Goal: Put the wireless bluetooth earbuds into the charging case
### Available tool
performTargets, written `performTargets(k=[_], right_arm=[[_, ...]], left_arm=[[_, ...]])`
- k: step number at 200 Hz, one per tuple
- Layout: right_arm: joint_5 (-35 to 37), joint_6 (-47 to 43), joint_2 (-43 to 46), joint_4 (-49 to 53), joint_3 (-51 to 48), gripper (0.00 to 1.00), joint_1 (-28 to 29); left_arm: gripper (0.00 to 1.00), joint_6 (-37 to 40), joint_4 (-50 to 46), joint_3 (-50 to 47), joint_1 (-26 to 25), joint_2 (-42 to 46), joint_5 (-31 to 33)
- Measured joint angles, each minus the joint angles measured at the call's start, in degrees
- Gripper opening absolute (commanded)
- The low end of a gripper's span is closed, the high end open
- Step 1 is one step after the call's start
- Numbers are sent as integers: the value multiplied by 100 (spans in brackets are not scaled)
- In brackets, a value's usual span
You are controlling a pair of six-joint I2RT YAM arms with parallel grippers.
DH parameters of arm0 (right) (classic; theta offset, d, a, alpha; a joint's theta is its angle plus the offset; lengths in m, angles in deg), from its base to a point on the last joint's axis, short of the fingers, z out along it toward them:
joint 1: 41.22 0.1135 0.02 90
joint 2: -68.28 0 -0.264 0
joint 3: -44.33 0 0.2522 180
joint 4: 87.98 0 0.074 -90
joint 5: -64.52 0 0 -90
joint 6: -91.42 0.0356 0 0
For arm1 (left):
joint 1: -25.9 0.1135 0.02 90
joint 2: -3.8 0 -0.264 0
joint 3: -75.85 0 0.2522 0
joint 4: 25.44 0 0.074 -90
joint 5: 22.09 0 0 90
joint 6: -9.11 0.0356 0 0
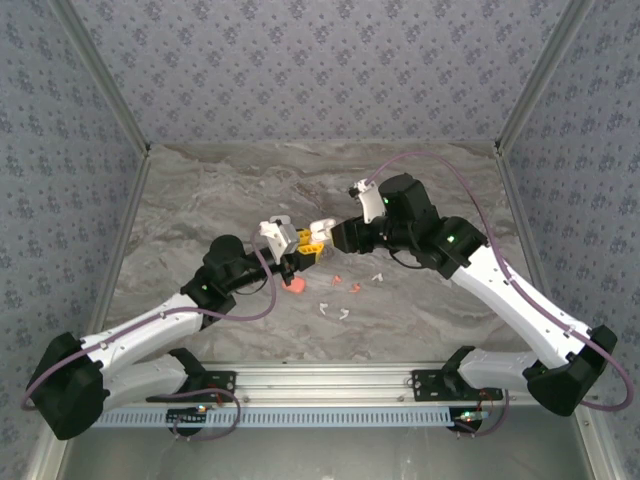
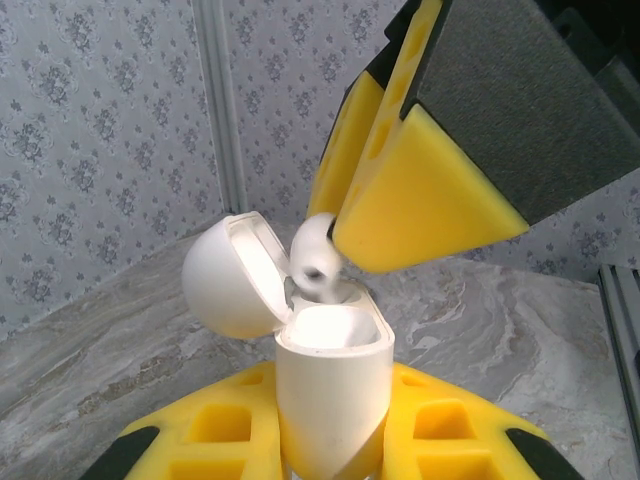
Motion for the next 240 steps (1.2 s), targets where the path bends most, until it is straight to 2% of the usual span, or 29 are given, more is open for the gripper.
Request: performTargets(k=[47,85,146,198,240], right_arm=[[61,0,31,42,0,44,-2],[-11,2,216,9,-66,49,-66],[164,214,1012,-24,-715,49,-684],[603,509,354,48,-1954,46,-979],[678,643,-168,-385,-2833,45,-1283]], left_arm=[[0,-22,35,0,0,0,0],[0,-22,35,0,0,4,17],[0,-146,26,-184,0,199,129],[0,-236,-210,-503,0,815,223],[0,-234,-400,-546,0,1091,299]])
